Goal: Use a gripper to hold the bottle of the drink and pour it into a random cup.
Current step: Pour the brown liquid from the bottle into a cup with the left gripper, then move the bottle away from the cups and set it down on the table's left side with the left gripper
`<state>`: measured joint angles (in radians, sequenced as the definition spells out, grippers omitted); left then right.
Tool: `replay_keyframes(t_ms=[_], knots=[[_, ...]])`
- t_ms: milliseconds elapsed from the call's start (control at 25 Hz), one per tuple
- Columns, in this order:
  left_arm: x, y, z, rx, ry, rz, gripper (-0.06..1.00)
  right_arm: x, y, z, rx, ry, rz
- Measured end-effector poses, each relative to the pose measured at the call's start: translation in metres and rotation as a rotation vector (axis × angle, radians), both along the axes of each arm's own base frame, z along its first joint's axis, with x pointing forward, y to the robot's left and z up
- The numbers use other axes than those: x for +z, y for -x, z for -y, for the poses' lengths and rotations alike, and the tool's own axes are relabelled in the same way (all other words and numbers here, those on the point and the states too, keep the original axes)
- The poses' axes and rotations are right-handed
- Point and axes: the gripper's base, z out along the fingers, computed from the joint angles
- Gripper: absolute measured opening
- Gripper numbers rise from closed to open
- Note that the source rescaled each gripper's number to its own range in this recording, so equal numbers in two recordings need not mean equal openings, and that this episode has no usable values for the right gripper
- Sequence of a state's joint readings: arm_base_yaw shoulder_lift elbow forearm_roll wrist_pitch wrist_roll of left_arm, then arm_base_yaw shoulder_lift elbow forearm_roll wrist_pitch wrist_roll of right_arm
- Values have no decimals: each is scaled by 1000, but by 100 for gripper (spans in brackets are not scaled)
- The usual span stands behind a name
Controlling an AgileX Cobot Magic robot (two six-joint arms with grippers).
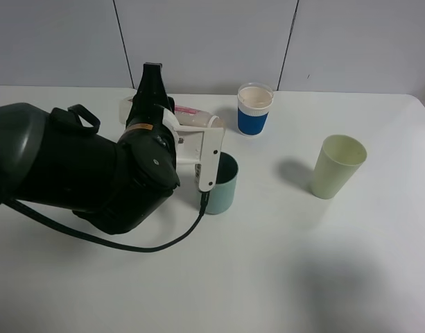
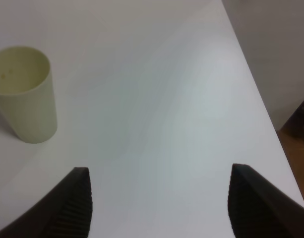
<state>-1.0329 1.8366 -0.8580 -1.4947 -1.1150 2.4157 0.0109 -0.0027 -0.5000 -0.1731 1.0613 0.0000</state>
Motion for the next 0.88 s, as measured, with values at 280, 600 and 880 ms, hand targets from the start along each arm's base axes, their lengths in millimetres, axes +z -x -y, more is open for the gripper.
replay_keyframes(t_ms=[280, 600, 880], knots=[[0, -4, 0, 28, 262, -29, 0, 0, 0, 0, 0, 0, 0], [27, -5, 5, -14, 599, 18, 0, 0, 0, 0, 0, 0, 0], [52, -7, 5, -43, 967, 63, 0, 0, 0, 0, 0, 0, 0]])
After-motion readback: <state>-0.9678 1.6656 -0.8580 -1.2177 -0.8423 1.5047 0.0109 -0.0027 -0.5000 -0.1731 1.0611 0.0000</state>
